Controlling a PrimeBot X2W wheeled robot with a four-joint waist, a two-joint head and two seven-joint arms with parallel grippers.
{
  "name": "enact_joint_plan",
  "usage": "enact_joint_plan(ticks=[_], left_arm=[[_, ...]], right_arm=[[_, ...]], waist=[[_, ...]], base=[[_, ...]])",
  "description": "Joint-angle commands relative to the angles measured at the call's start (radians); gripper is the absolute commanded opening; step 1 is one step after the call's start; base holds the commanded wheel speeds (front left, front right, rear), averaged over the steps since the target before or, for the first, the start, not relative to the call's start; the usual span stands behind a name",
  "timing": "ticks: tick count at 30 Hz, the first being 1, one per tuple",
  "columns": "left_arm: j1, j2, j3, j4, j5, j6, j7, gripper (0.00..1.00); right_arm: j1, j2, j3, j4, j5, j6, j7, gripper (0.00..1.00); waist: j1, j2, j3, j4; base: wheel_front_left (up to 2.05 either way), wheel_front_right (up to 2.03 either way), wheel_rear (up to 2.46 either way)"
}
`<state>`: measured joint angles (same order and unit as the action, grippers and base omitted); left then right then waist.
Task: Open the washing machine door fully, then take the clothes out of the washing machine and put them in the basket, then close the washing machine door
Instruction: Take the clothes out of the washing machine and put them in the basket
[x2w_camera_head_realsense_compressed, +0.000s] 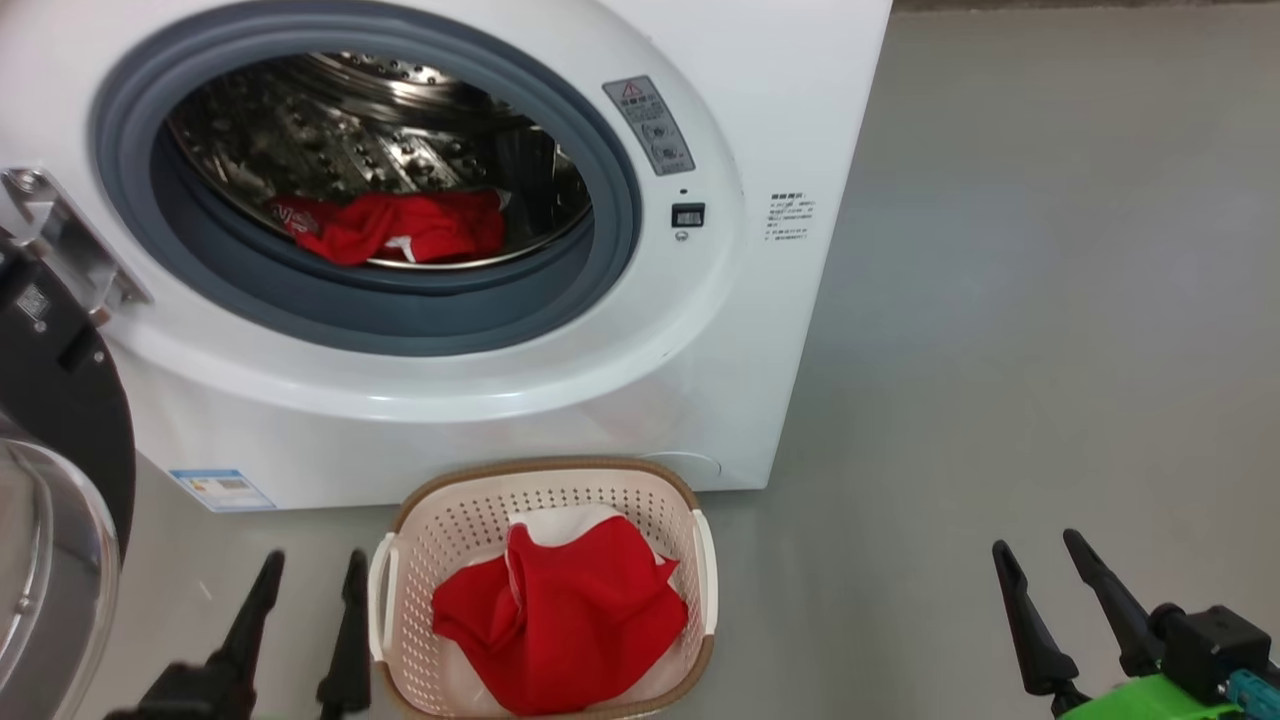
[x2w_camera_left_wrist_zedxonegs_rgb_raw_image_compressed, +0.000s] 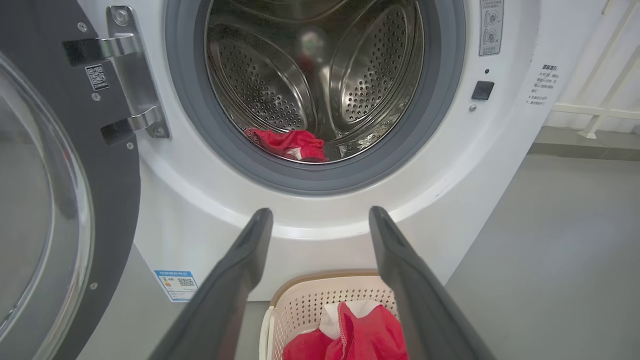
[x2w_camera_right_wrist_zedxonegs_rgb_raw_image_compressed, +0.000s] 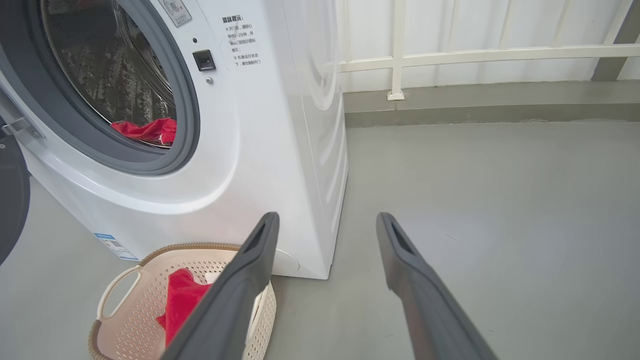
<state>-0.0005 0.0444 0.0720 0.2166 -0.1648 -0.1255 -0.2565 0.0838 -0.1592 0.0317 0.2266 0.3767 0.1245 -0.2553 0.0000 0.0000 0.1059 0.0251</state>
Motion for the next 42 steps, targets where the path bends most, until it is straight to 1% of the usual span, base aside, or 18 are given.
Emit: enact_joint_plan(ticks=[1, 2, 4, 12, 17, 24, 34, 39, 42], left_arm=[[-0.075, 0.006, 0.019, 0.007, 0.029, -0.002, -0.005, 1.00], [-0.075, 0.006, 0.019, 0.007, 0.029, -0.002, -0.005, 1.00], [-0.129, 0.006, 0.009, 0.042, 0.050, 0.003, -0.005, 1.00], [-0.395, 0.030, -0.051, 0.200, 0.129, 0.008, -0.005, 1.00], [-0.572, 0.057, -0.091, 0.325, 0.177, 0.015, -0.005, 1.00], [-0.804, 0.100, -0.125, 0.527, 0.230, 0.041, 0.002, 1.00], [-1.072, 0.172, -0.156, 0.783, 0.284, 0.099, 0.028, 1.00], [-1.172, 0.196, -0.189, 0.881, 0.322, 0.140, 0.041, 1.00], [-1.223, 0.213, -0.208, 0.930, 0.342, 0.156, 0.050, 1.00]], right_arm=[[-0.046, -0.013, 0.024, -0.026, 0.003, 0.006, -0.006, 1.00], [-0.046, -0.013, 0.024, -0.026, 0.003, 0.006, -0.006, 1.00], [-0.062, -0.009, 0.029, -0.028, 0.000, 0.006, -0.006, 1.00], [-0.138, 0.005, 0.044, -0.033, -0.003, 0.006, -0.006, 1.00], [-0.186, 0.016, 0.054, -0.034, -0.003, 0.006, -0.006, 1.00], [-0.234, 0.033, 0.062, -0.035, -0.001, 0.006, -0.006, 1.00], [-0.291, 0.049, 0.075, -0.039, 0.002, 0.006, -0.006, 1.00], [-0.313, 0.054, 0.080, -0.042, 0.002, 0.006, -0.006, 1.00], [-0.327, 0.059, 0.089, -0.040, 0.003, 0.006, -0.006, 1.00]], waist=[[0.0000, 0.0000, 0.031, 0.000], [0.0000, 0.0000, 0.031, 0.000], [0.0000, 0.0000, 0.054, -0.003], [0.0000, 0.0000, 0.166, -0.021], [0.0000, 0.0000, 0.232, -0.043], [0.0000, 0.0000, 0.309, -0.074], [0.0000, 0.0000, 0.397, -0.108], [0.0000, 0.0000, 0.428, -0.118], [0.0000, 0.0000, 0.445, -0.127]], base=[[0.00, 0.00, 0.00], [0.00, 0.00, 0.00], [0.00, 0.00, 0.00], [0.00, 0.00, 0.00], [0.00, 0.00, 0.00], [0.00, 0.00, 0.00], [0.00, 0.00, 0.00], [0.00, 0.00, 0.00], [0.00, 0.00, 0.00]])
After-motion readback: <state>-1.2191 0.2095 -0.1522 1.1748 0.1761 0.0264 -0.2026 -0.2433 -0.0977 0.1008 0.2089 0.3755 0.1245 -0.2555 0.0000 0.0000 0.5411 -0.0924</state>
